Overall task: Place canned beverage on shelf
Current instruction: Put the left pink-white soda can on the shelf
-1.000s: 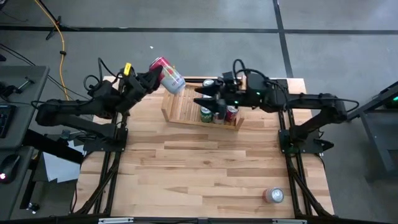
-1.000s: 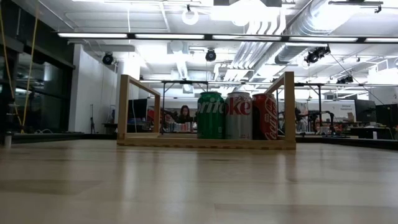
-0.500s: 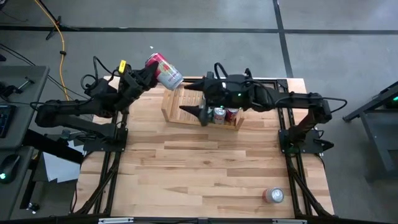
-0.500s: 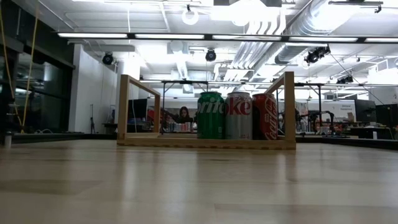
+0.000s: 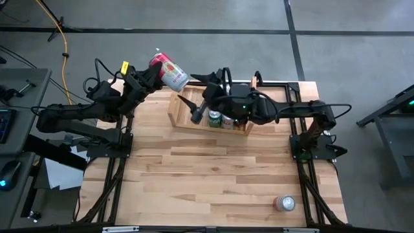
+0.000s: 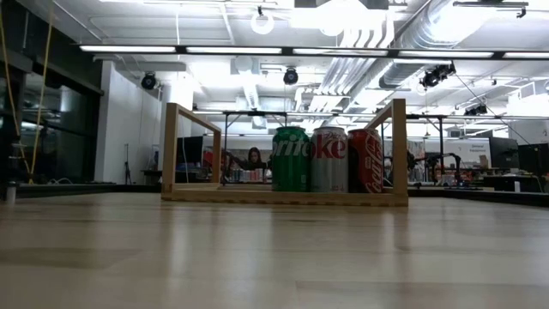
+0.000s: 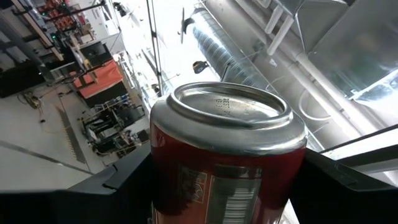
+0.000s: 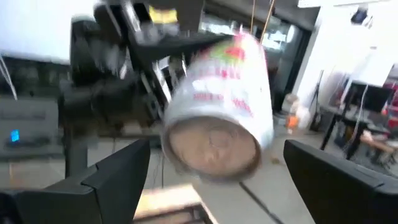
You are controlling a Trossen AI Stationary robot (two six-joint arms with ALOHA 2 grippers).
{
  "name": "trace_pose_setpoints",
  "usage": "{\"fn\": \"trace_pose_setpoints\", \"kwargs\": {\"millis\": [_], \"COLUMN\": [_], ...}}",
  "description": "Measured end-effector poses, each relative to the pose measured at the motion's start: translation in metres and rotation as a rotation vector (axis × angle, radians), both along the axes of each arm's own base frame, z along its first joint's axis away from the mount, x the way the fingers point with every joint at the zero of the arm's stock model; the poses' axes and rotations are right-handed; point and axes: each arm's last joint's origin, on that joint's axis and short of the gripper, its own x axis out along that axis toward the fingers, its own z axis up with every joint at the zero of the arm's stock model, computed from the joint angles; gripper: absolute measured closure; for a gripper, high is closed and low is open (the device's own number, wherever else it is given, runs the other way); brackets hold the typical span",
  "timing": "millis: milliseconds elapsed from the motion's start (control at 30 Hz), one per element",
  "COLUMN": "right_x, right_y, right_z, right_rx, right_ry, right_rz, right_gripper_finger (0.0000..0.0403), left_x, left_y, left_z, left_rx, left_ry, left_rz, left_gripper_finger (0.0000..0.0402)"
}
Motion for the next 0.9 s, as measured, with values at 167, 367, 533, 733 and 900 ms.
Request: {"fn": "trace_pose_setpoints", "kwargs": {"millis": [167, 367, 533, 733, 900], "right_x": [0.008, 0.018, 0.023, 0.023, 0.023], "right_y": [0.000, -0.007, -0.010, -0.010, -0.010], "right_z": [0.000, -0.010, -0.012, -0.013, -0.013], "right_rx": [-0.033, -0.049, -0.046, -0.049, -0.042], "right_ry": [-0.062, -0.043, -0.079, -0.071, -0.064], "right_rz": [0.019, 0.002, 0.004, -0.007, -0.036], "right_gripper_finger": [0.0047, 0.0047, 0.0047, 0.0048, 0.0080], "left_x": [0.000, 0.003, 0.012, 0.017, 0.018], "left_y": [0.000, 0.000, 0.000, 0.001, 0.003], "left_z": [0.000, -0.001, -0.006, -0.009, -0.010], "left_rx": [-0.006, -0.018, -0.025, -0.035, -0.022], "left_ry": [-0.006, -0.009, 0.006, 0.009, 0.024], "left_rz": [-0.004, -0.030, -0.066, -0.067, -0.054], "left_gripper_finger": [0.0130, 0.0130, 0.0130, 0.0130, 0.0121]}}
